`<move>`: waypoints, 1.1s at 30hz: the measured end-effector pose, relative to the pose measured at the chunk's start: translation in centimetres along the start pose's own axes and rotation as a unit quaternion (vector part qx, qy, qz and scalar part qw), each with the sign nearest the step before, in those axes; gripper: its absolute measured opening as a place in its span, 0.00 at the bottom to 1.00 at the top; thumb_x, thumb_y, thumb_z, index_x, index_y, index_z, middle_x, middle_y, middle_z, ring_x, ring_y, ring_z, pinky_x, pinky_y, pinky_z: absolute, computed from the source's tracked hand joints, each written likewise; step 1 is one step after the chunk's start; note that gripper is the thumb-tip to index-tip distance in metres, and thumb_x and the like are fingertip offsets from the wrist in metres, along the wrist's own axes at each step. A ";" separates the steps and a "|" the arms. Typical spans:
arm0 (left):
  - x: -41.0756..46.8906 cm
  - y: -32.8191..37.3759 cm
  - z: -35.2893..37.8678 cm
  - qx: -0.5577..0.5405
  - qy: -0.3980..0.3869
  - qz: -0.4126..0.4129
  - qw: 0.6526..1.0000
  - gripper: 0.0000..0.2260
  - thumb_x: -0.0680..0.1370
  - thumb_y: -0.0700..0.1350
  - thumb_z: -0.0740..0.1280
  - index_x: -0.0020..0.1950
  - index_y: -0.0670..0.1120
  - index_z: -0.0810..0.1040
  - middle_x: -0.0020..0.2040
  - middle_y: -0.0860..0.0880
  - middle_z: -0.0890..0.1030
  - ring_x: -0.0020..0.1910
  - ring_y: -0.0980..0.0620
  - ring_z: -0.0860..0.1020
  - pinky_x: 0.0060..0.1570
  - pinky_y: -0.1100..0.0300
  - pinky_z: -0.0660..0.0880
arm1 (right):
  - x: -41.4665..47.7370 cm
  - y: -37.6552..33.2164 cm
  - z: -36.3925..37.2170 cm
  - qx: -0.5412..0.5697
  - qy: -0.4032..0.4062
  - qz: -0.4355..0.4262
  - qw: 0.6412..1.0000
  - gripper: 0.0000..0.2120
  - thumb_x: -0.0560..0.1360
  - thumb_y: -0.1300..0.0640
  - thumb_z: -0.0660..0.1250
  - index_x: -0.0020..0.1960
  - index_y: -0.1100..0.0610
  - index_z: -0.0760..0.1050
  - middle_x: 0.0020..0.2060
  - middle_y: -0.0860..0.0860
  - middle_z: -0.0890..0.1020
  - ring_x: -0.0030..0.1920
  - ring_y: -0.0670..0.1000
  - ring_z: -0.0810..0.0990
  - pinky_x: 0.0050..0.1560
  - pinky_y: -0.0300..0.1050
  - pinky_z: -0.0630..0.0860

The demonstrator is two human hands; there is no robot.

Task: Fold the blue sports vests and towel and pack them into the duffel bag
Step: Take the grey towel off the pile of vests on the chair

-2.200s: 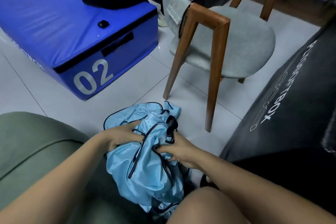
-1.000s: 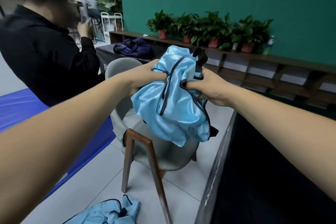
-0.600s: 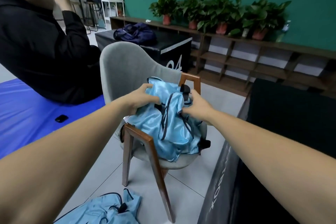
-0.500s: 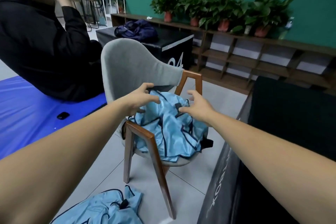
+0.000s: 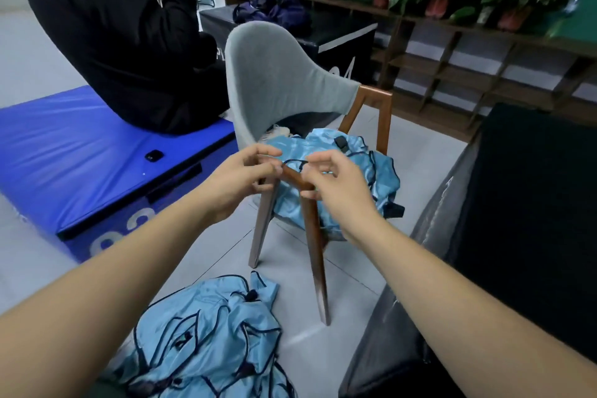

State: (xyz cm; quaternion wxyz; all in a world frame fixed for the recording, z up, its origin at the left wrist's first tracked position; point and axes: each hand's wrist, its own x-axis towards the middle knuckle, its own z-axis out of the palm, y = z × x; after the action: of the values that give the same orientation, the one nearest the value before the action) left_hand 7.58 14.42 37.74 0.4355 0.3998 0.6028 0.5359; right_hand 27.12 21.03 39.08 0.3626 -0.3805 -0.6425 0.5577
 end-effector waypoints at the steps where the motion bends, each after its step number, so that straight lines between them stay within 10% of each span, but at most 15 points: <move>1: -1.0 -1.2 -0.7 0.011 -0.004 -0.012 1.000 0.14 0.80 0.38 0.72 0.66 0.46 0.82 0.62 0.43 0.84 0.61 0.49 0.84 0.64 0.47 0.78 | -1.4 0.8 1.1 0.003 -0.021 0.001 1.000 0.07 0.81 0.64 0.71 0.59 0.59 0.79 0.52 0.55 0.83 0.47 0.48 0.86 0.47 0.49 0.87; 13: -6.8 -22.7 -6.1 0.104 0.002 -0.226 0.969 0.23 0.67 0.51 0.79 0.62 0.57 0.81 0.63 0.48 0.81 0.63 0.48 0.82 0.64 0.45 0.77 | -10.9 23.9 7.8 -0.093 -0.159 0.242 0.953 0.11 0.77 0.50 0.76 0.57 0.50 0.80 0.51 0.51 0.83 0.52 0.51 0.85 0.51 0.52 0.87; 20: -6.9 -36.5 -9.1 0.186 -0.048 -0.317 0.929 0.20 0.74 0.47 0.81 0.63 0.56 0.78 0.64 0.48 0.79 0.57 0.48 0.80 0.54 0.53 0.76 | -17.5 39.4 6.3 -0.175 -0.239 0.442 0.847 0.34 0.70 0.34 0.78 0.69 0.46 0.72 0.58 0.46 0.79 0.55 0.50 0.83 0.52 0.53 0.84; 27: -6.2 -46.2 -14.0 0.290 -0.042 -0.360 0.886 0.37 0.57 0.63 0.84 0.64 0.61 0.76 0.66 0.46 0.76 0.58 0.40 0.81 0.58 0.45 0.79 | -22.3 47.4 4.2 -0.170 -0.281 0.482 0.812 0.59 0.56 0.28 0.84 0.80 0.37 0.61 0.72 0.45 0.75 0.69 0.51 0.79 0.69 0.48 0.77; 33: -6.3 -47.6 -14.2 0.339 -0.029 -0.399 0.851 0.54 0.66 0.62 0.85 0.85 0.57 0.59 0.84 0.42 0.53 0.83 0.38 0.57 0.80 0.37 0.61 | -23.3 49.2 4.9 -0.076 -0.305 0.521 0.793 0.63 0.61 0.29 0.83 0.85 0.37 0.51 0.84 0.47 0.57 0.81 0.55 0.64 0.74 0.51 0.70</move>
State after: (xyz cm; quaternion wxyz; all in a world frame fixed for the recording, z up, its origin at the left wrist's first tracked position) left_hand -4.75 -0.85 -8.34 0.4665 0.2630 0.8419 0.0666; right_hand 37.32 2.42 -11.30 -0.2280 -0.4941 -0.4646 0.6986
